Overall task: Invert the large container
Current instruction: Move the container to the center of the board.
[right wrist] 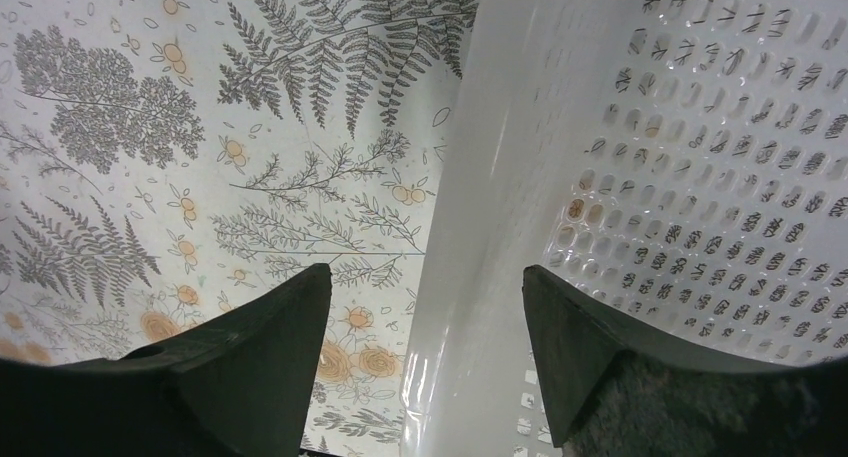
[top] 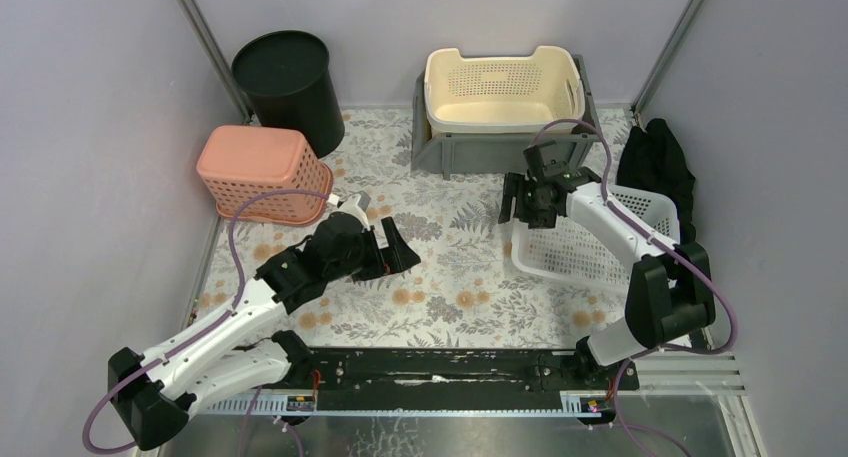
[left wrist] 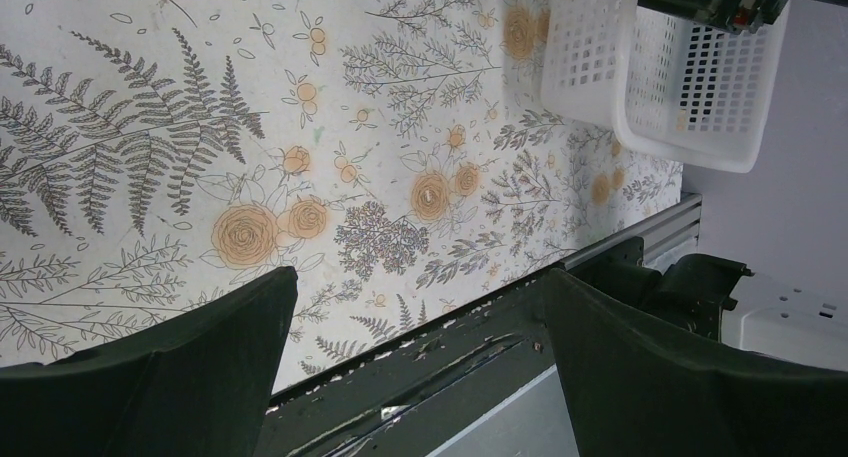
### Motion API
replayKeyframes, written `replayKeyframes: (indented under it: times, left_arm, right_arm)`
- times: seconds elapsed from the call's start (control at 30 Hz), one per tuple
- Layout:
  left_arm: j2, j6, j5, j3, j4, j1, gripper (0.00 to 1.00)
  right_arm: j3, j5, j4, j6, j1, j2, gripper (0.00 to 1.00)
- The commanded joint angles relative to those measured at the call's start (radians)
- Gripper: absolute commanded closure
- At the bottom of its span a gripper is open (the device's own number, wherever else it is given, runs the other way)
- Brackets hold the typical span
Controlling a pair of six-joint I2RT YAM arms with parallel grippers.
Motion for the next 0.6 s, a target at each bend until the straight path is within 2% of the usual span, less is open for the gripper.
replayKeyframes:
  times: [0.0,0.33,0.57]
  left_arm:
    - [-0.010,0.001,-0.006,-0.019,0.011,-0.005,0.00]
    - [-0.016,-0.002,-0.009,-0.031,0.013,-0.006,0.00]
    - [-0.016,-0.004,-0.009,-0.038,0.016,-0.006,0.00]
  right_arm:
    - [0.007,0.030,0.019,0.008,0.022,0.021,0.23]
    - [0.001,0.028,0.029,0.009,0.038,0.050,0.23]
    - [-0.006,0.016,0.036,0.009,0.053,0.053,0.33]
